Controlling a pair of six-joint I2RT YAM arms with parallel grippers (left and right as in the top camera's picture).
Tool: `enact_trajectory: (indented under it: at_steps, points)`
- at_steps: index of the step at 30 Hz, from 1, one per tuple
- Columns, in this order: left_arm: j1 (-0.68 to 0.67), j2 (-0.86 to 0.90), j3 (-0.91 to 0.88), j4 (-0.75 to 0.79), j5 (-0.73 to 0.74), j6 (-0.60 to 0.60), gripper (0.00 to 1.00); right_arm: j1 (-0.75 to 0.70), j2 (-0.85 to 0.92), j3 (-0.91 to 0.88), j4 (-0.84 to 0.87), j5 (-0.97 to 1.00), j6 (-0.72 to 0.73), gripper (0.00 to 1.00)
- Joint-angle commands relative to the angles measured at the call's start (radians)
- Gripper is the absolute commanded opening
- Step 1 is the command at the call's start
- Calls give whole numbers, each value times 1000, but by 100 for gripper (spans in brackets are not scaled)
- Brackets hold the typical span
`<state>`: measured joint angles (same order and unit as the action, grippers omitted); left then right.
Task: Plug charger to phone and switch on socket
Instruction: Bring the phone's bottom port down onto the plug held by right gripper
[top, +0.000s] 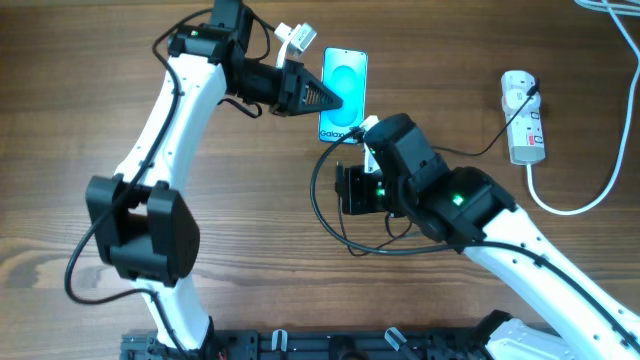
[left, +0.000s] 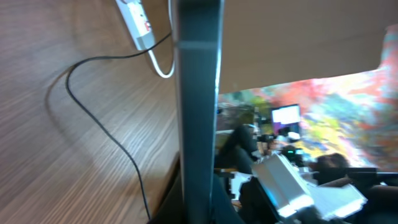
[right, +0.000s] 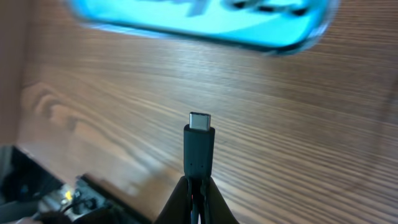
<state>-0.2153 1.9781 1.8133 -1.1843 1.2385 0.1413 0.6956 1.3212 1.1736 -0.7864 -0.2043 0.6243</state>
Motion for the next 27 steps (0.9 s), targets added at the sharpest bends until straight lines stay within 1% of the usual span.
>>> enact_trajectory:
  at_steps: [1, 9, 16, 27]
  points:
    - [-3, -75, 12, 8, -123, -42, 4, -4, 16, 18, 3, 81, 20, 5]
    - [-30, -76, 12, 27, -133, -42, 4, -4, 18, 39, 45, 23, 8, 5]
    - [-36, -76, 12, 18, -125, -42, 4, -4, 18, 39, 54, 74, 17, 4]
    - [-36, -76, 12, 13, -125, -42, 4, -4, 18, 39, 72, 58, 32, 4]
